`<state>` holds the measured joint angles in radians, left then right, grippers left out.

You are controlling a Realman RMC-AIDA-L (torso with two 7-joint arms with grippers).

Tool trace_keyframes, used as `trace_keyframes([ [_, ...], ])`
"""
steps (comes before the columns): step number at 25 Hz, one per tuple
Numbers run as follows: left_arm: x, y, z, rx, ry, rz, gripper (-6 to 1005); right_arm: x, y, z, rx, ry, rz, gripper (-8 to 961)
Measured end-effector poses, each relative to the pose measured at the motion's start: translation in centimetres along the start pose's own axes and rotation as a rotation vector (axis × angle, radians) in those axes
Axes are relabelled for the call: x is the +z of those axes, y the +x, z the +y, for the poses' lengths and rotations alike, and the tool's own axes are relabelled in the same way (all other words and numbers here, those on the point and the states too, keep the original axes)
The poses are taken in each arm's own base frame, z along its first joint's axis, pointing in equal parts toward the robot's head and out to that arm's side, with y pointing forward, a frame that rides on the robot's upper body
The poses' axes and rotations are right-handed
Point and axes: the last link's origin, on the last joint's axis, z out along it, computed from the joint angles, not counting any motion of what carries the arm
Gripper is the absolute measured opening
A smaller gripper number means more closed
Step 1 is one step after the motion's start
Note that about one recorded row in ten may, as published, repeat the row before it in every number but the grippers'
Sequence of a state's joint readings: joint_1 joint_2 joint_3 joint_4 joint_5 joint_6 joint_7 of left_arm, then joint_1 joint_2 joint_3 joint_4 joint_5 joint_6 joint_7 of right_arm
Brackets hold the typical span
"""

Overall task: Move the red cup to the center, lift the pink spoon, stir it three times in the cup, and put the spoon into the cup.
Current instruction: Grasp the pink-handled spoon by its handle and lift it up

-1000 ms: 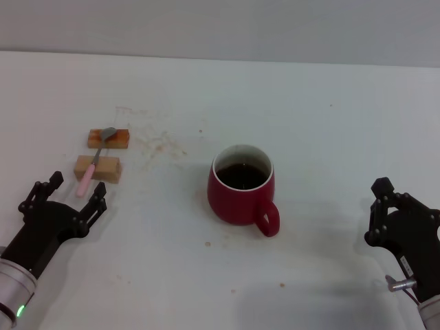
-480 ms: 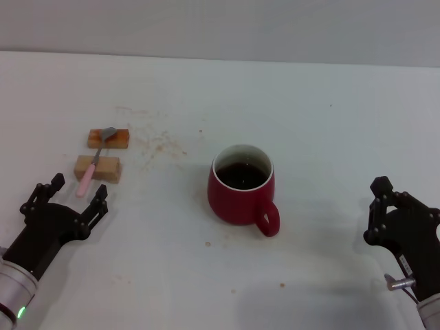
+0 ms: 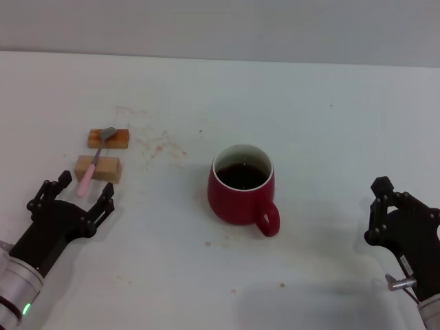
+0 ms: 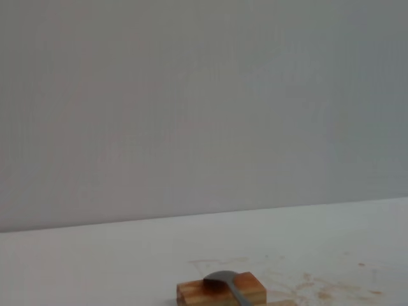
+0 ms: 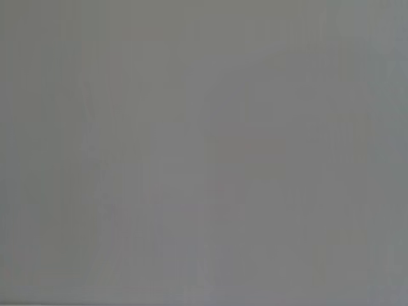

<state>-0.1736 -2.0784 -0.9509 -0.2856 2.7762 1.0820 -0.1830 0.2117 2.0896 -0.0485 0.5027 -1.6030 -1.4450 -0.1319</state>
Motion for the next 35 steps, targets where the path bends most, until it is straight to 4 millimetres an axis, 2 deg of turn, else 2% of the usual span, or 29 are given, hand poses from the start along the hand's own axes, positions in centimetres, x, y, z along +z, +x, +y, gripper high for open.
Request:
trace_keyframes([
  [12, 0.15, 0.02, -0.02, -0.011, 0.009, -0.003, 808, -0.05, 0.03, -0.02, -0.002, -0.001, 0.001, -1],
  [23, 0.15, 0.06, -0.09, -0.015, 0.015, -0.001, 681, -0.09, 0.05, -0.04, -0.003, -0.002, 0.003, 0],
  [35, 0.25, -0.03, -0.26, -0.024, 0.028, -0.009, 613, -0.09, 0.05, -0.03, -0.003, -0.003, 0.002, 0],
])
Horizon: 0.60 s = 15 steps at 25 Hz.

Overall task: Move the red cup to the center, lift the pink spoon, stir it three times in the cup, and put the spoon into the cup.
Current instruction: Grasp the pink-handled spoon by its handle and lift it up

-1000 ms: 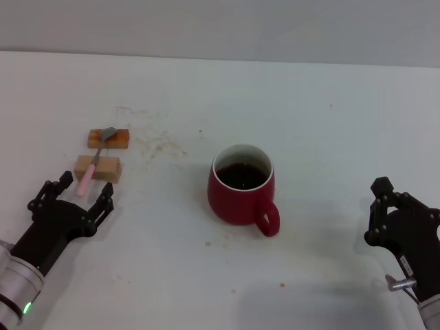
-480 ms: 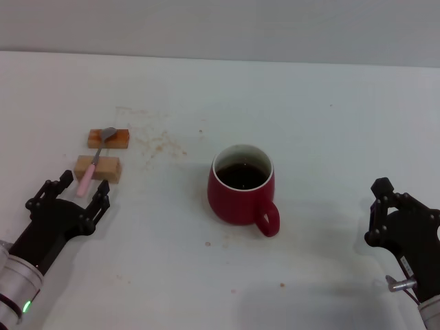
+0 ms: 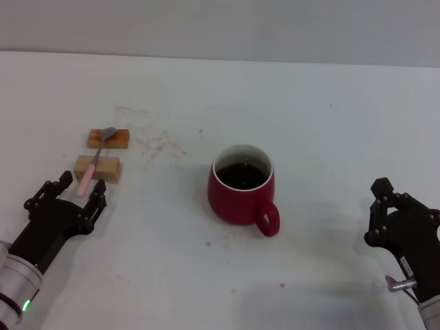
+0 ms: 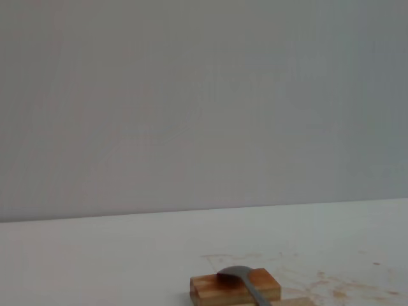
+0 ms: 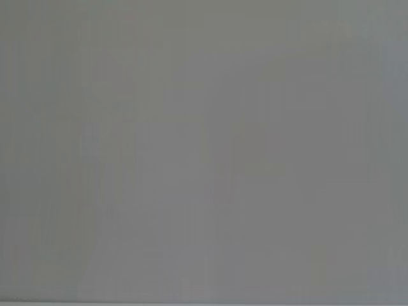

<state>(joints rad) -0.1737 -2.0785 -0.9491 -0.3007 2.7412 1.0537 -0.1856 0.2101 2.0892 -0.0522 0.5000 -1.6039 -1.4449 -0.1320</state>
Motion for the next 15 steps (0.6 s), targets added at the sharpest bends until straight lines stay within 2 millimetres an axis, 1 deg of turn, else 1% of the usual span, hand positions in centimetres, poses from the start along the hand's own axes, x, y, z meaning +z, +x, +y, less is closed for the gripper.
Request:
trace_keyframes([
  [7, 0.02, 0.01, 0.01, 0.003, -0.004, -0.001, 616, 0.04, -0.02, 0.02, 0.000, -0.002, -0.001, 0],
  [15, 0.03, -0.11, -0.01, 0.005, -0.003, -0.010, 575, 0.05, 0.05, 0.03, 0.000, -0.003, 0.004, 0],
])
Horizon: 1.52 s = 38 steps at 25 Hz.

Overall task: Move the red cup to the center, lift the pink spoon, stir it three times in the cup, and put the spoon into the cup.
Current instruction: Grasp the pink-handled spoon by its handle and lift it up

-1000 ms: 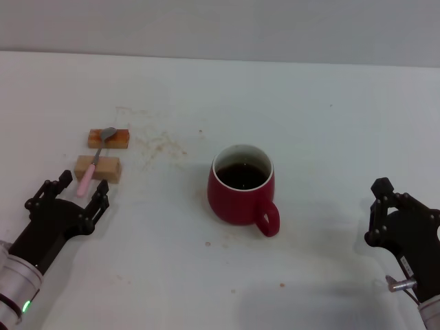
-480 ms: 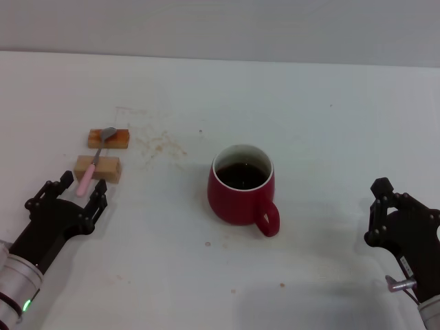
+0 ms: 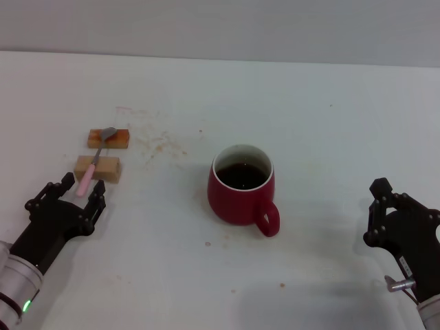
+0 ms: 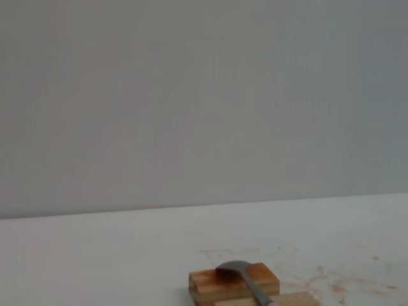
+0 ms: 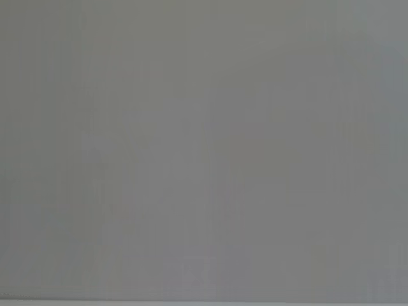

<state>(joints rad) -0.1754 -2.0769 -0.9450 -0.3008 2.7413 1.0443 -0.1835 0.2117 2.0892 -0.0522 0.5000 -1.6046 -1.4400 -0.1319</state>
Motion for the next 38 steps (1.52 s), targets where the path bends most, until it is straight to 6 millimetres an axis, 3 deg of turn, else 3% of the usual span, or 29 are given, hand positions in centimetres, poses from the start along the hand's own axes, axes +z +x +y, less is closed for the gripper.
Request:
trace_keyframes([
  [38, -0.06, 0.07, 0.28, 0.006, -0.004, 0.005, 454, -0.02, 0.03, 0.09, -0.003, -0.011, 0.003, -1],
])
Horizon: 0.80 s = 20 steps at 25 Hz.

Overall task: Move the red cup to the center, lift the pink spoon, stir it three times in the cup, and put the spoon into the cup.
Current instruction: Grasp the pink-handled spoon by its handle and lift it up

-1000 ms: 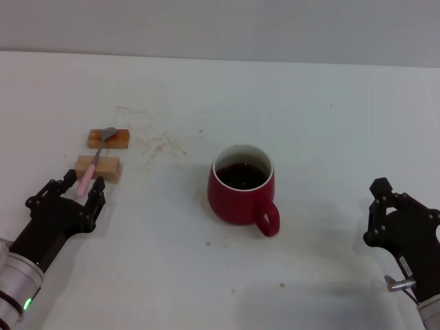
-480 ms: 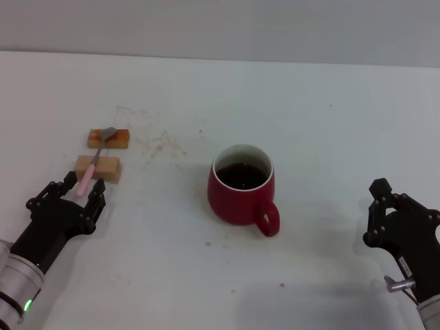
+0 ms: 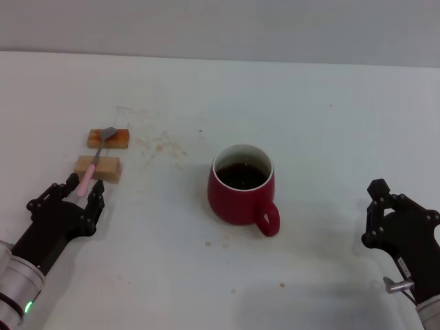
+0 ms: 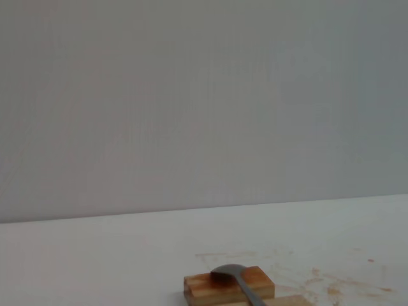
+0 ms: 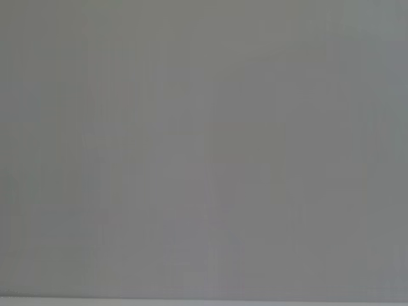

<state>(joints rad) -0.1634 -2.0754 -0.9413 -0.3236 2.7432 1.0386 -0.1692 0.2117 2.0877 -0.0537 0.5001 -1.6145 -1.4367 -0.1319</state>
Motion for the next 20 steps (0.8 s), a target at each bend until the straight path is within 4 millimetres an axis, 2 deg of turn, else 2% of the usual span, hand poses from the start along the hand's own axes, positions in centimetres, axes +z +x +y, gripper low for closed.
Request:
trace_keyframes([
  [8, 0.03, -0.06, 0.18, 0.003, -0.014, -0.005, 314, -0.05, 0.04, 0.01, 0.000, 0.000, 0.002, -1],
  [13, 0.07, -0.05, 0.17, -0.002, -0.012, -0.005, 379, -0.05, 0.04, -0.02, -0.001, 0.000, 0.002, 0],
  [20, 0.09, -0.02, 0.14, 0.000, -0.011, -0.004, 376, -0.05, 0.04, -0.03, -0.001, 0.000, 0.002, 0],
])
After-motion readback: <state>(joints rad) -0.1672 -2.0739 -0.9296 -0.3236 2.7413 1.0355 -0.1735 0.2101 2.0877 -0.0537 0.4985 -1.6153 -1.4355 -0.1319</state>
